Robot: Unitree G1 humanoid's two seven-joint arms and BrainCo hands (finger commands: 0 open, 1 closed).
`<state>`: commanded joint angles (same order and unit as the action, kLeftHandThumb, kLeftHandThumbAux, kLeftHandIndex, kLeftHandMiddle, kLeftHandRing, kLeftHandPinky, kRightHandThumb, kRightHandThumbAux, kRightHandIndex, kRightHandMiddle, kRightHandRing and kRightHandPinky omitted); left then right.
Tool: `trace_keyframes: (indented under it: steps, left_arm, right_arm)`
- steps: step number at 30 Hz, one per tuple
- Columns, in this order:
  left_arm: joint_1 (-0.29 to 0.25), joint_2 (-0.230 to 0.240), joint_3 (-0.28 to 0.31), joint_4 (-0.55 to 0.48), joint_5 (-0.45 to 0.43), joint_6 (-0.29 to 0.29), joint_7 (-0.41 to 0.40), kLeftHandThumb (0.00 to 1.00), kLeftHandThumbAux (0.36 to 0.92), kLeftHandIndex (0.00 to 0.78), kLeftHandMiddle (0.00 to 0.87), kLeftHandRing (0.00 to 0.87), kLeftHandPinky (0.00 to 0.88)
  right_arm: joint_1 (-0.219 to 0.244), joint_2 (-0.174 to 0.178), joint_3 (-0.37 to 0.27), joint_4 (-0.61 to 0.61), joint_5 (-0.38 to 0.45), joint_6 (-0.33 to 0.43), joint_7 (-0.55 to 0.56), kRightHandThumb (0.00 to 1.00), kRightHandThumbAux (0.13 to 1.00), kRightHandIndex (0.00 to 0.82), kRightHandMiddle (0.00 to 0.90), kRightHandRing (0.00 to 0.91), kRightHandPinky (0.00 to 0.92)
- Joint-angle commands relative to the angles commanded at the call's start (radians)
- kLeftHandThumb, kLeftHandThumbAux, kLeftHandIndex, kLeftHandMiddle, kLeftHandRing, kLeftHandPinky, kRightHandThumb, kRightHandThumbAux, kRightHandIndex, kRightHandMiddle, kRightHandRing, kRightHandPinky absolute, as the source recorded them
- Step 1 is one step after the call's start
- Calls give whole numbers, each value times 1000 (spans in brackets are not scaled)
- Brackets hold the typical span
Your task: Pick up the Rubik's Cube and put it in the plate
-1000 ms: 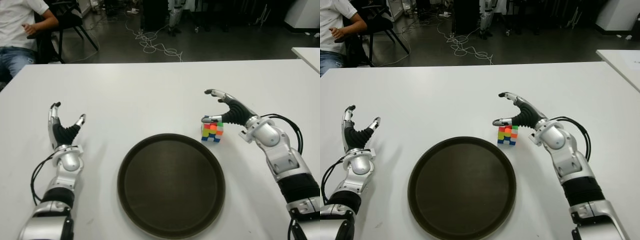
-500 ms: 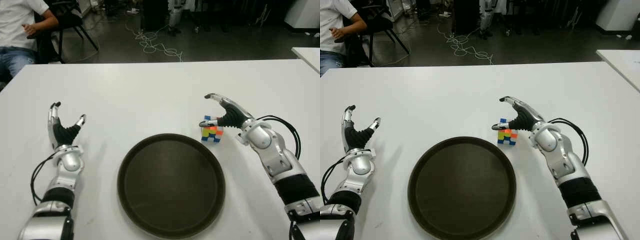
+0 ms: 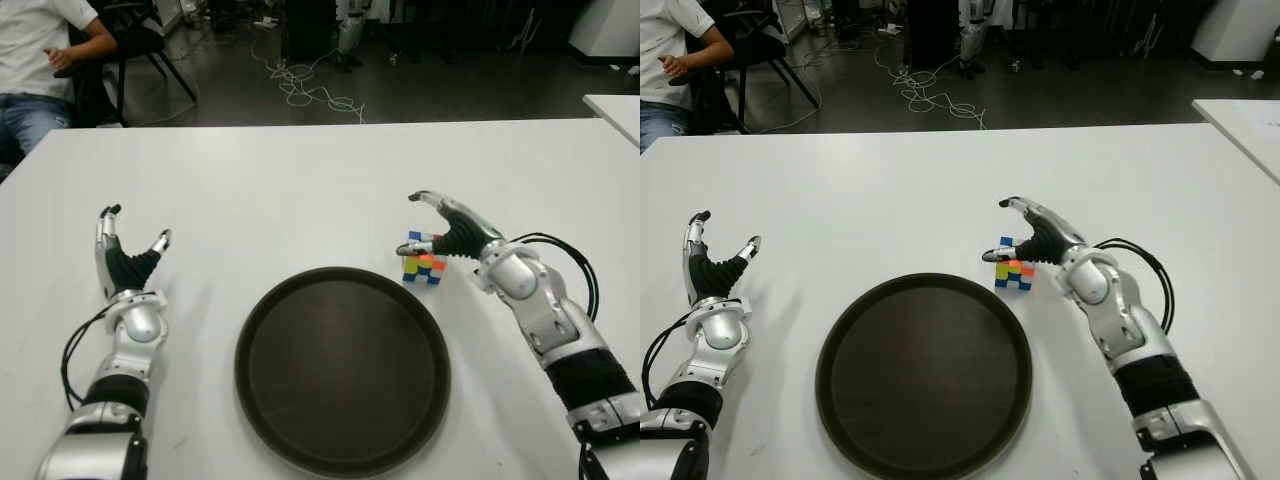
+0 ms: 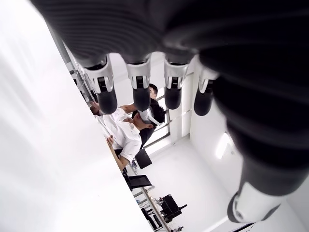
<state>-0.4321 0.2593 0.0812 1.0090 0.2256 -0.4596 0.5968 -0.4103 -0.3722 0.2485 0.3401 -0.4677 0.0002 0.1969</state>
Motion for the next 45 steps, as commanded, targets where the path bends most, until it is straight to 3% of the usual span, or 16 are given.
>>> trace_keyframes:
  steps: [6, 16, 45]
  left_arm:
    - [-1, 0, 1, -1, -2, 6, -4, 0, 710, 40, 83, 74, 73]
    - [0, 2, -1, 0, -1, 3, -3, 0, 722, 34, 56, 40, 27]
    - [0, 4, -8, 3, 5, -11, 7, 0, 726, 45, 62, 47, 46]
  right_arm:
    - [-4, 3, 10, 13, -9, 5, 1, 0, 548, 0, 0, 0, 0]
    - [-2, 12, 1, 30, 10, -22, -12, 0, 521, 0, 0, 0, 4]
    - [-32, 0, 32, 66, -45, 58, 1, 0, 531, 0, 0, 0, 3]
